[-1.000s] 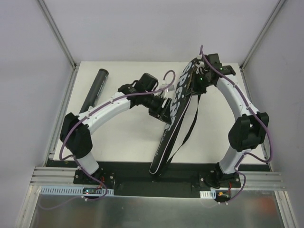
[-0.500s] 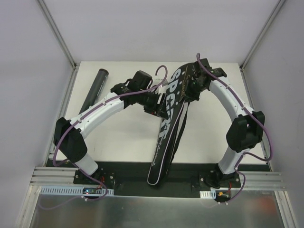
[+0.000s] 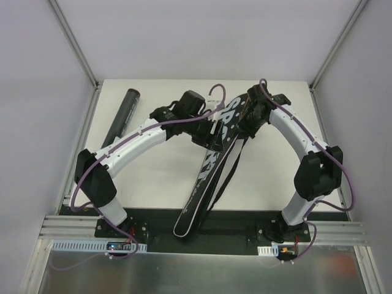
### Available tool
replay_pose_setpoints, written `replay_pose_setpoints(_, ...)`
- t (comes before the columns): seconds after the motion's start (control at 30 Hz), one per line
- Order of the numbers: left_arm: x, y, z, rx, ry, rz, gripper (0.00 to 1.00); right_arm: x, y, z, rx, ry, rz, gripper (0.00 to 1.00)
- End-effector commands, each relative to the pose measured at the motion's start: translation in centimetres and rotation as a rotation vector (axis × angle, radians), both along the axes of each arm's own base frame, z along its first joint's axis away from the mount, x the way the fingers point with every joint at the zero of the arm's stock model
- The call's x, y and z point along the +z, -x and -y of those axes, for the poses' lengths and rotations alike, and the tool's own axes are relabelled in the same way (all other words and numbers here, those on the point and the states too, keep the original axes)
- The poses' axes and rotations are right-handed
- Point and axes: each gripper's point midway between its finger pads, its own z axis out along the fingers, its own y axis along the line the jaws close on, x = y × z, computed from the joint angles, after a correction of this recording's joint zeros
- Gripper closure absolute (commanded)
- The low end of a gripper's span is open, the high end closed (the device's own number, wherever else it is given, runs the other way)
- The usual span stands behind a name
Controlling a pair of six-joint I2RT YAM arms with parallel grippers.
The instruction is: Pack up the badminton gear
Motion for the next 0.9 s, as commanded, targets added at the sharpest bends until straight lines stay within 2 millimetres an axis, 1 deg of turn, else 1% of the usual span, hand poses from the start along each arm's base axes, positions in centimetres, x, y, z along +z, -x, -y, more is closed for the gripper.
replay_pose_setpoints(0.0, 0.2, 0.2, 2.0, -0.077, -0.046, 0.151, 0.35, 3.2, 1.3, -1.6, -0.22, -0.16, -0.05, 0.99)
replay_pose_setpoints(0.03, -0.2, 0.0, 2.1, -0.074, -0.073, 0.181, 0.35, 3.0, 1.7, -1.5, -0.264, -0.162, -0.081, 1.0)
replay_pose_setpoints(0.07, -1.1, 0.8, 2.5, -0.12, -0.101, 0.2, 0.35, 3.4, 1.8, -1.7, -0.27, -0.18, -0.082, 0.99)
replay_pose_setpoints(0.1, -1.4, 0.9, 2.7, -0.134, -0.117, 0.217, 0.34, 3.4, 1.9, -1.8, -0.276, -0.189, -0.092, 0.99)
replay_pose_setpoints(0.13, -2.3, 0.4, 2.6, -0.138, -0.17, 0.265, 0.35, 3.5, 2.1, -1.8, -0.291, -0.196, -0.11, 0.99)
replay_pose_setpoints(0.2, -3.6, 0.5, 2.3, -0.153, -0.241, 0.308, 0.35, 3.8, 2.7, -2.3, -0.312, -0.227, -0.141, 0.99)
replay_pose_setpoints(0.23, -4.4, -0.4, 1.7, -0.134, -0.293, 0.341, 0.35, 3.9, 2.8, -2.4, -0.323, -0.24, -0.146, 0.99)
replay_pose_setpoints(0.27, -4.8, -0.7, 1.5, -0.127, -0.316, 0.352, 0.35, 4.1, 3.3, -2.5, -0.345, -0.251, -0.15, 0.99)
replay_pose_setpoints(0.33, -5.6, -1.4, 1.0, -0.12, -0.361, 0.374, 0.37, 4.5, 3.5, -2.5, -0.363, -0.26, -0.138, 1.0)
replay_pose_setpoints(0.37, -5.8, -2.0, 0.7, -0.102, -0.386, 0.391, 0.38, 5.1, 3.7, -2.5, -0.37, -0.275, -0.124, 0.99)
replay_pose_setpoints(0.4, -6.0, -2.3, 0.6, -0.098, -0.403, 0.402, 0.4, 4.8, 4.0, -2.6, -0.383, -0.28, -0.135, 0.99)
replay_pose_setpoints(0.43, -6.4, -2.5, 0.6, -0.098, -0.417, 0.404, 0.46, 5.0, 4.1, -2.7, -0.387, -0.29, -0.135, 0.99)
replay_pose_setpoints(0.47, -6.7, -2.7, 0.5, -0.096, -0.428, 0.406, 0.5, 5.4, 4.4, -2.9, -0.381, -0.305, -0.129, 0.99)
replay_pose_setpoints(0.5, -6.8, -2.9, 0.4, -0.092, -0.435, 0.408, 0.54, 5.0, 4.7, -2.9, -0.391, -0.306, -0.141, 0.99)
replay_pose_setpoints(0.53, -7.1, -2.9, 0.6, -0.097, -0.436, 0.399, 0.57, 5.3, 4.8, -2.9, -0.391, -0.315, -0.133, 0.99)
replay_pose_setpoints(0.57, -7.4, -2.8, 0.6, -0.103, -0.433, 0.388, 0.66, 5.2, 5.0, -3.0, -0.387, -0.318, -0.135, 0.99)
replay_pose_setpoints(0.63, -7.7, -2.5, 0.6, -0.125, -0.406, 0.346, 0.81, 4.9, 5.2, -3.0, -0.37, -0.327, -0.119, 0.98)
replay_pose_setpoints(0.67, -7.7, -2.4, 0.4, -0.125, -0.389, 0.318, 0.98, 5.0, 4.9, -2.9, -0.348, -0.339, -0.102, 0.93)
replay_pose_setpoints(0.7, -7.4, -1.3, 0.8, -0.161, -0.324, 0.25, 1.0, 5.0, 4.8, -2.8, -0.313, -0.346, -0.08, 0.86)
replay_pose_setpoints(0.73, -7.0, -1.0, 0.8, -0.153, -0.284, 0.199, 1.0, 5.1, 4.2, -2.7, -0.206, -0.347, 0.001, 0.79)
replay_pose_setpoints(0.77, -6.9, -1.4, 0.0, -0.136, -0.256, 0.152, 1.0, 5.9, 3.6, -2.7, -0.134, -0.39, 0.062, 0.68)
replay_pose_setpoints(0.8, -6.5, -1.0, 0.0, -0.148, -0.215, 0.113, 1.0, 6.5, 3.2, -2.7, -0.065, -0.408, 0.12, 0.63)
replay_pose_setpoints(0.83, -5.8, 0.1, 0.2, -0.191, -0.146, 0.055, 1.0, 7.1, 2.9, -2.5, 0.011, -0.414, 0.19, 0.51)
replay_pose_setpoints(0.87, -5.6, 0.4, -0.1, -0.204, -0.114, 0.018, 1.0, 8.2, 3.0, -2.7, 0.163, -0.441, 0.285, 0.39)
